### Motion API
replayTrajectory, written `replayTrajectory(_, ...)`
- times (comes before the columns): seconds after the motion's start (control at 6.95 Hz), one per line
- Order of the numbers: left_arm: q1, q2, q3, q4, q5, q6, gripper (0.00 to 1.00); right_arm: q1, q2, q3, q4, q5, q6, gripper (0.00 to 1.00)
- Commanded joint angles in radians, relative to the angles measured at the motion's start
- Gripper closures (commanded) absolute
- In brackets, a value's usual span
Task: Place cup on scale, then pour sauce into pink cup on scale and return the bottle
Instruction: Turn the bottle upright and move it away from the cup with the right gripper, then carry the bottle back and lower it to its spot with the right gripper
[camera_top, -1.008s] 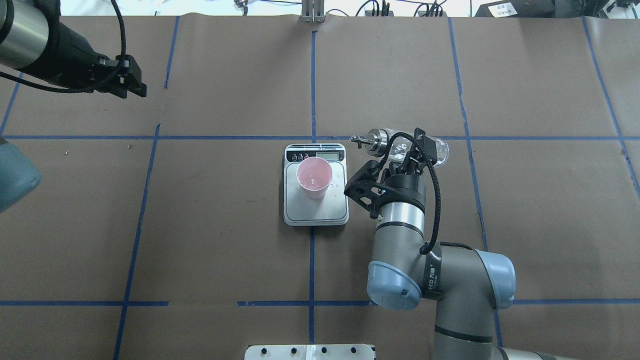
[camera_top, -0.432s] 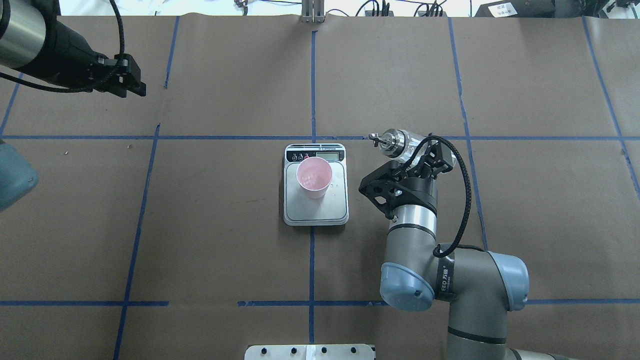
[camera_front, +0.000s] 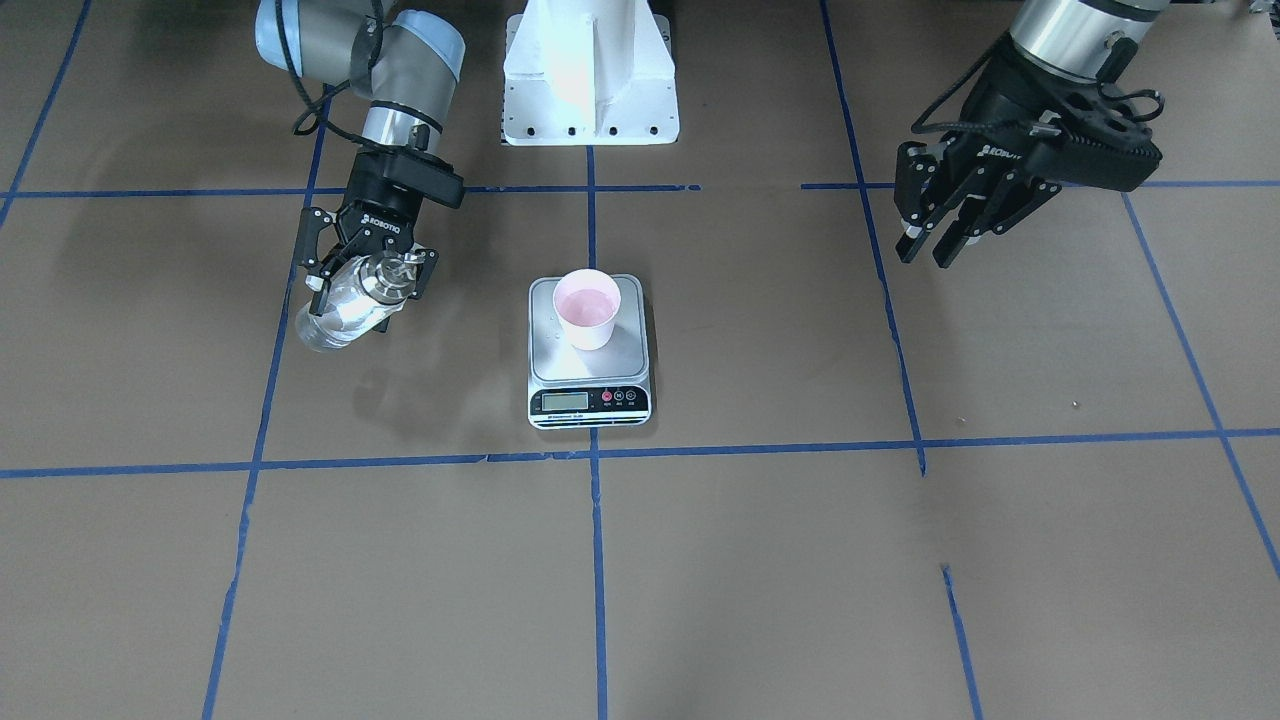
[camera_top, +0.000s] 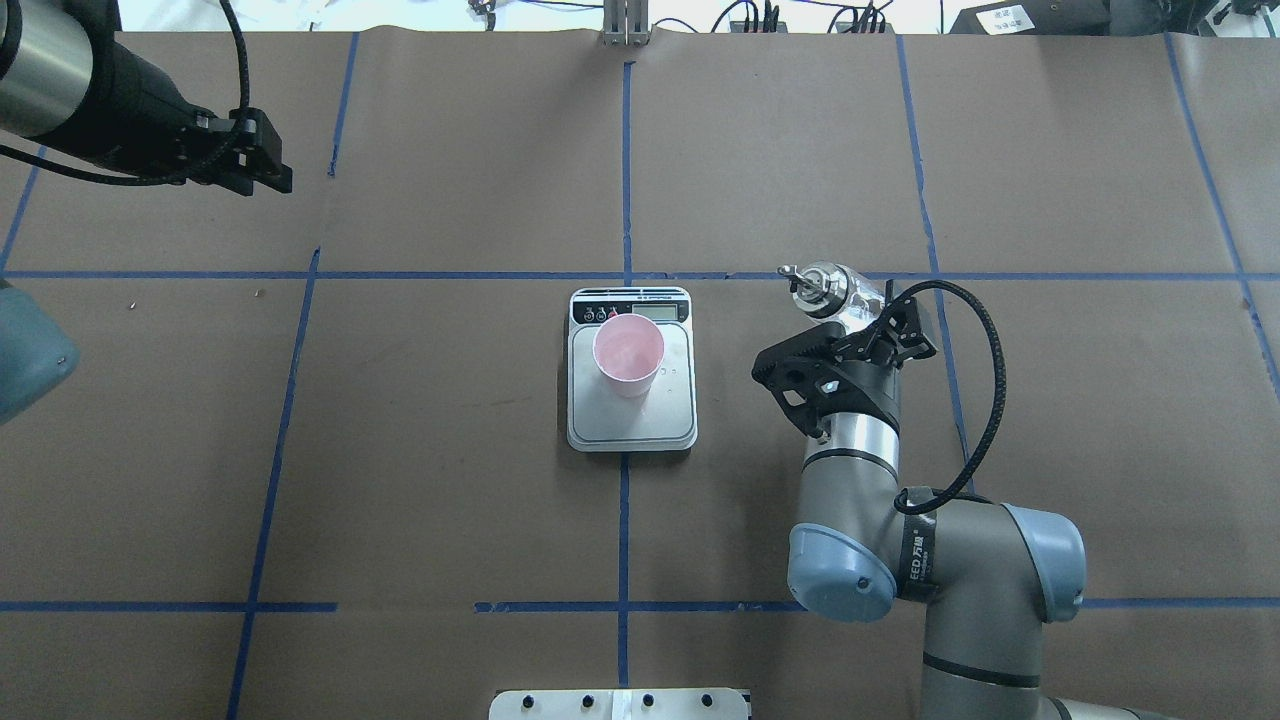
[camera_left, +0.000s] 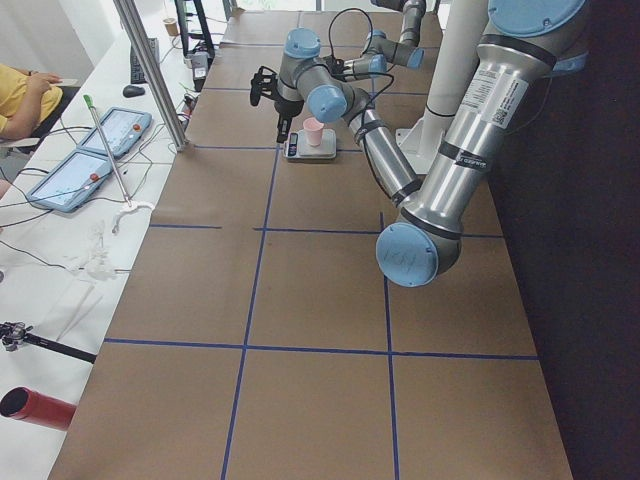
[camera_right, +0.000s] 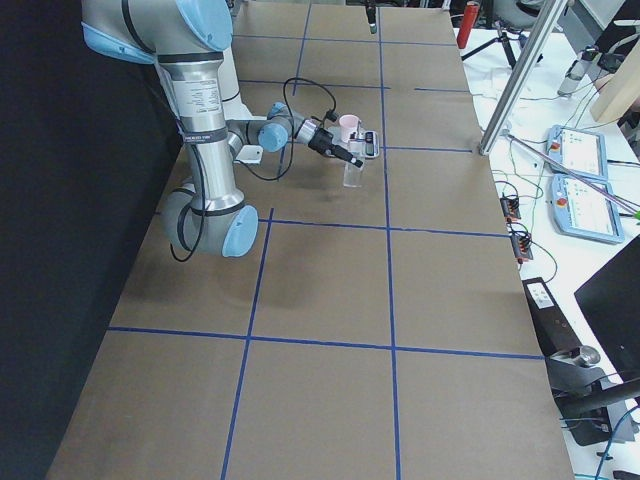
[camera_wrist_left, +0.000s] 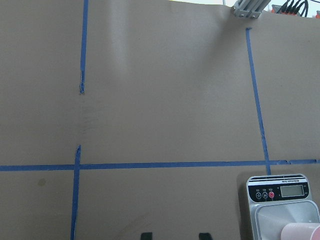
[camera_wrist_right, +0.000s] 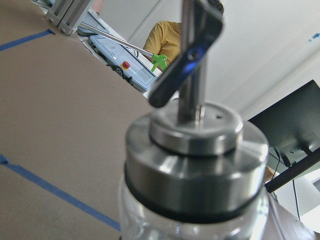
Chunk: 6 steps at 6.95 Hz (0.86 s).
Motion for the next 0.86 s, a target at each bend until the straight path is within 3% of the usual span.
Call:
replayTrajectory(0.0, 0.001, 0.0, 0.001, -0.001, 0.0, 0.0, 0.57, 0.002, -0.119, -0.002, 0.255, 0.028, 0.176, 1.0)
replayTrajectory(0.14, 0.0, 0.0, 0.001, -0.001, 0.0, 0.0, 0.57, 0.008, -0.24, -0.013, 0.53, 0.041, 0.172, 1.0)
replayTrajectory(0.29, 0.0, 0.0, -0.002, -0.001, 0.0, 0.0, 0.57, 0.026, -0.242, -0.03, 0.601, 0.058, 0.182, 1.0)
replayTrajectory(0.72, 0.0, 0.0, -0.004, -0.001, 0.0, 0.0, 0.57, 0.03, -0.268, -0.035, 0.604, 0.061, 0.36, 1.0)
